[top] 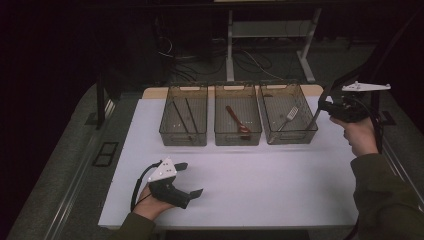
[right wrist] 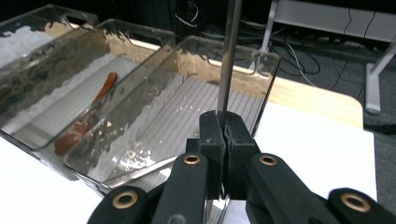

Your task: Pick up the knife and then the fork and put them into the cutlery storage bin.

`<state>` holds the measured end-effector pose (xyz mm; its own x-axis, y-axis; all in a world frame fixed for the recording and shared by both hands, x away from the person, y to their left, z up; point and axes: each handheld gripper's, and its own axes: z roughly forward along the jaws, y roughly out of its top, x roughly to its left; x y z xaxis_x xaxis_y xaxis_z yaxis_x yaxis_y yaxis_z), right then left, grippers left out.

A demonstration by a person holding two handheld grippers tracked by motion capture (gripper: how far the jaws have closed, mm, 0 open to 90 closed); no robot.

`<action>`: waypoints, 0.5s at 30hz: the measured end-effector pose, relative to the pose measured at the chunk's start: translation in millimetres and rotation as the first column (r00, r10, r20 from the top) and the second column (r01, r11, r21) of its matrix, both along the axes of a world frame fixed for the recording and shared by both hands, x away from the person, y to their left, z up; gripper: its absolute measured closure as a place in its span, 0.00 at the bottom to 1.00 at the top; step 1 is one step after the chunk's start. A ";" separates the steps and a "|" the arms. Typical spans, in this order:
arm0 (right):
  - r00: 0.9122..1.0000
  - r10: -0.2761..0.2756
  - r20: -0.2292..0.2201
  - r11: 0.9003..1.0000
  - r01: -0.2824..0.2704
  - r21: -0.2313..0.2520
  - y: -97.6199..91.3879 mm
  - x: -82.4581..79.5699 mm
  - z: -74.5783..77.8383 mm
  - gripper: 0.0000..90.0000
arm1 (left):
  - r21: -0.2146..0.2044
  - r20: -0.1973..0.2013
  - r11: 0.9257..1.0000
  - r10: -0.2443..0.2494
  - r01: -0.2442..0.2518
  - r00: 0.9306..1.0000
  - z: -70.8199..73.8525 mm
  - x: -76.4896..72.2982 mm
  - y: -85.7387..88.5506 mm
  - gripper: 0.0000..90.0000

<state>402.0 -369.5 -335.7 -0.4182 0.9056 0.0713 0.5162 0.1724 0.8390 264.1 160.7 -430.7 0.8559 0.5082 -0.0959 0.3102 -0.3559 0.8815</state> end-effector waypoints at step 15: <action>0.999 0.010 -0.044 0.999 -0.012 -0.042 8.5 9.1 -14.9 0.97 | 0.001 -0.004 1.000 -0.009 0.009 1.000 -0.7 0.6 -1.0 0.00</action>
<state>411.0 -361.0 -350.6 -0.4252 0.9037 0.0515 0.5501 0.2128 0.8076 264.7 159.7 -431.4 0.8602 0.5002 -0.0994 0.3107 -0.3594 0.8800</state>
